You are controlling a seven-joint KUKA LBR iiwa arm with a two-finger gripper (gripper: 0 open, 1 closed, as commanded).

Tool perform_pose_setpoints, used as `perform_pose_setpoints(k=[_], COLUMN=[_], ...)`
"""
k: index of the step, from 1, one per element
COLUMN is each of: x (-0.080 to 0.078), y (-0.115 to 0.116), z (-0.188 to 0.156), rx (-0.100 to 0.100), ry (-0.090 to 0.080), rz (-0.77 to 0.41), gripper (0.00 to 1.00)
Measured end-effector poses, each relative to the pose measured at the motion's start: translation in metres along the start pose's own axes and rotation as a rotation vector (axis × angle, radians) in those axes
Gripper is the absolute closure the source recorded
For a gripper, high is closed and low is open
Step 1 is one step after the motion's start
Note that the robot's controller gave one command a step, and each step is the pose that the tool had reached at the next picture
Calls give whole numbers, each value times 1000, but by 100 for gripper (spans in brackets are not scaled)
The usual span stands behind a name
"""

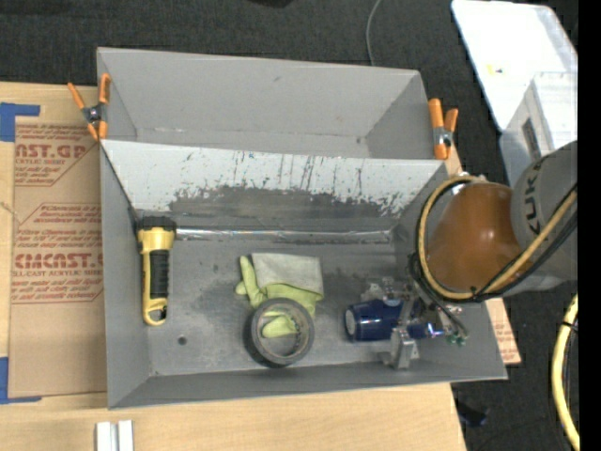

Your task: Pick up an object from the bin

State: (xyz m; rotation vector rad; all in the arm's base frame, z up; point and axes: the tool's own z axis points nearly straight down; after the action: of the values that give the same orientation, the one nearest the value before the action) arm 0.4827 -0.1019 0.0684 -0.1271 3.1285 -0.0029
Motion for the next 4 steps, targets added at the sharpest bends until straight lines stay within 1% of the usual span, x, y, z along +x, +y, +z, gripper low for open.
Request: perform_pose_setpoints(k=[1, 2, 3, 4], x=[1, 4, -1, 0], y=[3, -12, 7, 24], z=[-52, -32, -2, -1], rx=[0, -4, 0, -2], ry=[1, 11, -7, 6], rz=[-10, -200, -91, -188], gripper=[0, 0, 0, 100])
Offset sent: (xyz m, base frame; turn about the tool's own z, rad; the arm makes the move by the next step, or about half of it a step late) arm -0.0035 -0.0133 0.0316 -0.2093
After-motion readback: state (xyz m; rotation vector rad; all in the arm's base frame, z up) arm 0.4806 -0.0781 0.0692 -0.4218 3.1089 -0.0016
